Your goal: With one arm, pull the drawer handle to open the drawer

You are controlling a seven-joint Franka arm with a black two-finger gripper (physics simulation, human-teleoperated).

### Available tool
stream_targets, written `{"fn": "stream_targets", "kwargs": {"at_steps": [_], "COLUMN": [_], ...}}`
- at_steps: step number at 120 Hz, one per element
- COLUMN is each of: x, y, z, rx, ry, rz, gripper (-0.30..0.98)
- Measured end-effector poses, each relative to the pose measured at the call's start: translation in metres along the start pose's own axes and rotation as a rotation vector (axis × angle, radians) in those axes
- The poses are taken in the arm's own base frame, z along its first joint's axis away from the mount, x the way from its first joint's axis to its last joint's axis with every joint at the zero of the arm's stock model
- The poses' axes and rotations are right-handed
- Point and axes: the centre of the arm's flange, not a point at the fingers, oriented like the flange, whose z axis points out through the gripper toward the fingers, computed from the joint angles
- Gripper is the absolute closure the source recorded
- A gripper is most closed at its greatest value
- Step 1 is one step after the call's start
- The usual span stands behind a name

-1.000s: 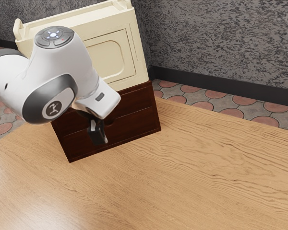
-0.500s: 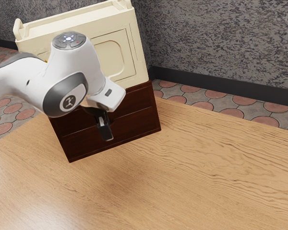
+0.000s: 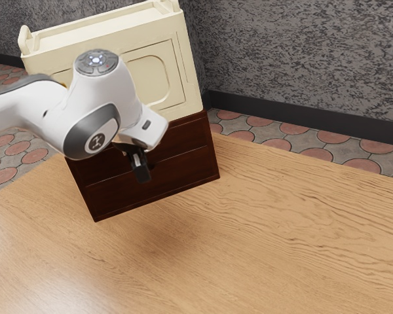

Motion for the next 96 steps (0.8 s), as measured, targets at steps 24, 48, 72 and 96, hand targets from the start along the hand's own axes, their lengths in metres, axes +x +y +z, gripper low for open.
{"fn": "stream_targets", "kwargs": {"at_steps": [24,48,72,96], "x": [-0.006,0.002,0.013,0.007], "y": [-0.008,-0.003,0.007,0.012], "z": [0.013,0.018,0.015,0.007], "rx": [0.006,0.003,0.003,0.012], "ry": [-0.003,0.007,0.021,0.021], "rz": [-0.02,-0.018,-0.002,-0.01], "gripper": [-0.01,0.0,0.0,0.04]}}
